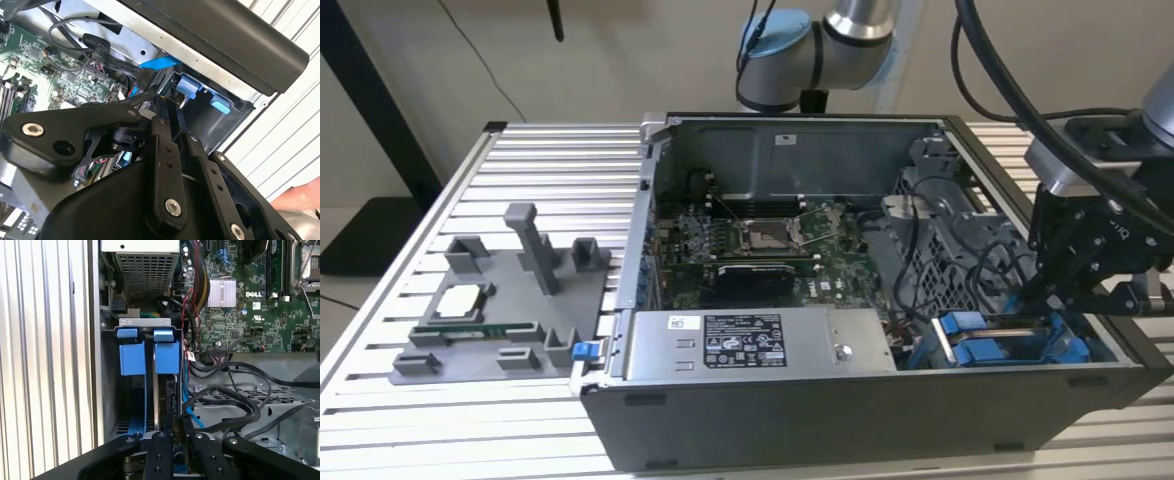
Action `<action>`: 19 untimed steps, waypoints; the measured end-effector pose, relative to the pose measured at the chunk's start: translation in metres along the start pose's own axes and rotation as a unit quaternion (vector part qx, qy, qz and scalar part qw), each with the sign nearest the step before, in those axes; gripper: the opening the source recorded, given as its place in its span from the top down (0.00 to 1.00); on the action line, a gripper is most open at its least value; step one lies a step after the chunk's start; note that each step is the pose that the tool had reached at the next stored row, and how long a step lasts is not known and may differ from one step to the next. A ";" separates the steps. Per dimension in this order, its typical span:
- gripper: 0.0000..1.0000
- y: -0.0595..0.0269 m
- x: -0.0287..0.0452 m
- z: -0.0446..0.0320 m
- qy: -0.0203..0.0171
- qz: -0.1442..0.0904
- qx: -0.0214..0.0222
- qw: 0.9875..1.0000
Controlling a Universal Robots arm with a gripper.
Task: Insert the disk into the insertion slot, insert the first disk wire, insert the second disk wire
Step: 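Insert the first disk wire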
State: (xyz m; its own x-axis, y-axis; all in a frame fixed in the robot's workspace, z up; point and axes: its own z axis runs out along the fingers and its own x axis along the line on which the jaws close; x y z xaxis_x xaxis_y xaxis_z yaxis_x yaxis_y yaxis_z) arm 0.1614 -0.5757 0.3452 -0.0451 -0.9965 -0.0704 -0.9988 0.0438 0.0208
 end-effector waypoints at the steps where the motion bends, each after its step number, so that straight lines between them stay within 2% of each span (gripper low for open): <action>1: 1.00 0.0000 0.0000 0.0001 0.000 0.000 0.000 1.000; 19: 1.00 0.0007 0.0002 0.0044 0.000 0.000 0.003 1.000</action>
State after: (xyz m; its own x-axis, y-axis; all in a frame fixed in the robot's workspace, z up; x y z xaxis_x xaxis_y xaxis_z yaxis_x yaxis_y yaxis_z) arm 0.1606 -0.5755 0.3408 -0.0448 -0.9965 -0.0708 -0.9989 0.0438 0.0151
